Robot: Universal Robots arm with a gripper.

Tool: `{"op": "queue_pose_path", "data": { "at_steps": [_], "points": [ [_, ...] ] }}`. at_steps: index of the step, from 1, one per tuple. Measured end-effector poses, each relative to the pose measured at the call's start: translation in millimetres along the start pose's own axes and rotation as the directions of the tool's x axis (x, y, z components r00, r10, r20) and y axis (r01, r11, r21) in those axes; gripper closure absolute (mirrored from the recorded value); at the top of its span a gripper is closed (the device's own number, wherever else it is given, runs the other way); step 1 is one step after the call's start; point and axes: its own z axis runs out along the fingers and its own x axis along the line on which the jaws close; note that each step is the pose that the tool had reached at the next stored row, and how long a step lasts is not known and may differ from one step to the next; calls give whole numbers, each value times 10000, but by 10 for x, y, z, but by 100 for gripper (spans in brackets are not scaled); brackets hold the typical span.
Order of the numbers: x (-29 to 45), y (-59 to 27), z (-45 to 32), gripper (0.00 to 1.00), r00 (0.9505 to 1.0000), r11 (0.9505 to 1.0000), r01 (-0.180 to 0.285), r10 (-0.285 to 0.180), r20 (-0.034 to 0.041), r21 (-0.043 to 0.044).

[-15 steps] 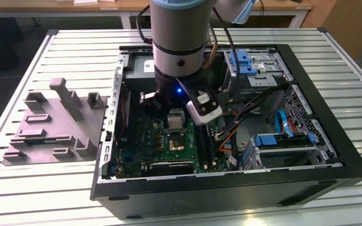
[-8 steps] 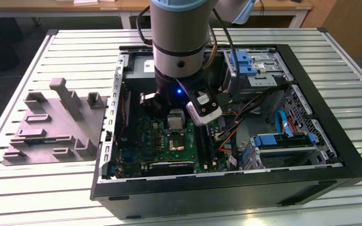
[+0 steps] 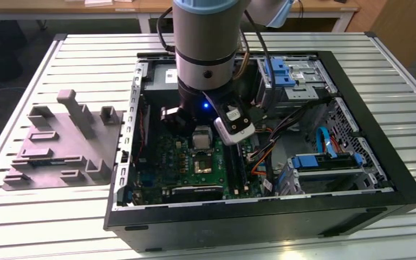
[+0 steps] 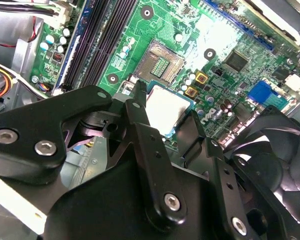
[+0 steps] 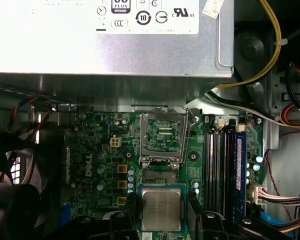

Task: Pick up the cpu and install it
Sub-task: 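Place the cpu into insertion slot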

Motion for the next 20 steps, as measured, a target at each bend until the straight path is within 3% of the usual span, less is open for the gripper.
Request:
{"op": "queue_pose_path", "data": {
  "at_steps": [7, 20],
  "points": [
    [0, -20, 120, 53, 10000, 10000, -1, 1, -2, 4],
    [-1, -21, 126, 53, 10000, 10000, 0, 0, -3, 6]
  ]
}}
